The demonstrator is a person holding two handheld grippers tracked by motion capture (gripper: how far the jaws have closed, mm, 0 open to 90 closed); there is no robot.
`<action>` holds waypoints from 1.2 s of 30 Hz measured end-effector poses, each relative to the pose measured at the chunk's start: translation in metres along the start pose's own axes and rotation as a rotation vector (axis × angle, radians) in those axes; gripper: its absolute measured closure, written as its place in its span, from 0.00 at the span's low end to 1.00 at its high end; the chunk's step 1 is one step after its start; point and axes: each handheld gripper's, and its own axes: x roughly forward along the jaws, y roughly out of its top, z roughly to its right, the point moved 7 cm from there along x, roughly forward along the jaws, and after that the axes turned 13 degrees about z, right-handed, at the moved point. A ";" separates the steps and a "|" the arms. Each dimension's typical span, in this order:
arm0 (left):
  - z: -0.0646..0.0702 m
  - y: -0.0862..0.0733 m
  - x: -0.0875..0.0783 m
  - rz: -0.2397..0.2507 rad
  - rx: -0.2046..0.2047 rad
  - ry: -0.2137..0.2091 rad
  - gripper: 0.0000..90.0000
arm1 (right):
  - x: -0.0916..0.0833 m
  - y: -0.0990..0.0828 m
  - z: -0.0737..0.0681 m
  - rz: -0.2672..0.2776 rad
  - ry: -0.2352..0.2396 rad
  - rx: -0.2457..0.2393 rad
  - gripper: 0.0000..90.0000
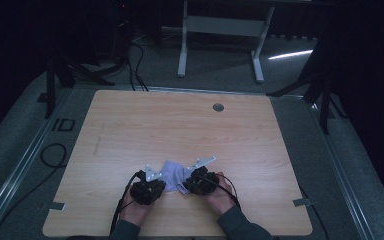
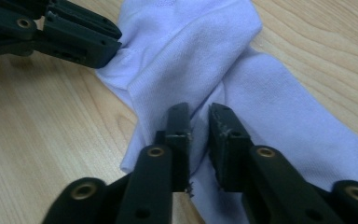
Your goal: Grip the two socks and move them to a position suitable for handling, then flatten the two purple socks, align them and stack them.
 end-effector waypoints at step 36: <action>0.001 -0.002 -0.002 -0.008 -0.008 -0.009 0.93 | -0.041 -0.016 0.053 0.087 -0.132 0.136 0.96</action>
